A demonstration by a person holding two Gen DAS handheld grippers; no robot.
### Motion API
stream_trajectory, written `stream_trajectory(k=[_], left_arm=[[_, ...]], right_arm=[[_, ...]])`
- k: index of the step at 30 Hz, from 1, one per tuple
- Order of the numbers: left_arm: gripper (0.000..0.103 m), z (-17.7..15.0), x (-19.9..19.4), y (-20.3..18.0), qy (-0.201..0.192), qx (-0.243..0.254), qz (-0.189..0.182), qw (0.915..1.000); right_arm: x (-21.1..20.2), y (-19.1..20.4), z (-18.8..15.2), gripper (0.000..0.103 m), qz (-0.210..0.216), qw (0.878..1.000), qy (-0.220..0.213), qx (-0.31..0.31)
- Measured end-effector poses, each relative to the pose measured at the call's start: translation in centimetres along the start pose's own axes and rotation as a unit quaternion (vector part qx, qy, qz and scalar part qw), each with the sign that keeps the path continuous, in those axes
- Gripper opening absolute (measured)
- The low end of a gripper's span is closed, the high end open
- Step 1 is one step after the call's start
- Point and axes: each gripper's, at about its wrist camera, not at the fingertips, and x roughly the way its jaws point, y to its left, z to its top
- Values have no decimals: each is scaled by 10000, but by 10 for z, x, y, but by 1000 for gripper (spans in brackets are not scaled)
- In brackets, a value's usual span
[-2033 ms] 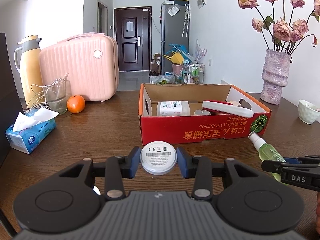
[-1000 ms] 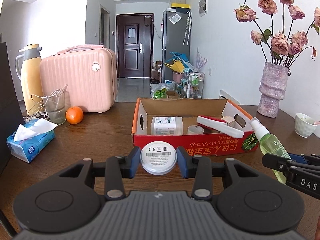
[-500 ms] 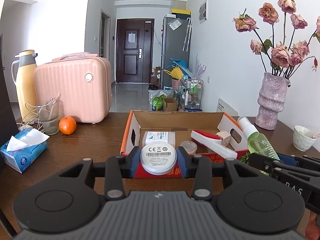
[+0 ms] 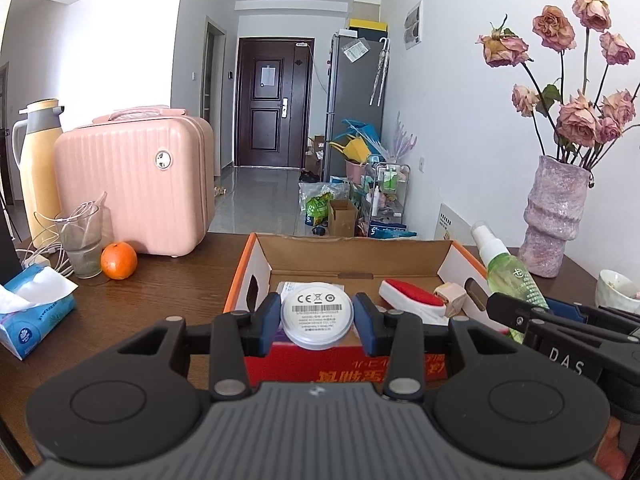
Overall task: Organize rigid objects
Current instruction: 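Lower both held objects into the box and open both grippers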
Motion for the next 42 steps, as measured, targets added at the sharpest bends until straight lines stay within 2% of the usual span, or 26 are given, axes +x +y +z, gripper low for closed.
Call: stream_trajectory(k=[17, 42], left_arm=[[40, 17, 54, -8, 115, -206, 69, 9997], [40, 30, 133, -11, 354, -96, 287, 9989]], right_arm=[[56, -12, 11, 30, -57, 9999, 66, 97], [129, -28, 21, 30, -233, 9993, 273, 86]])
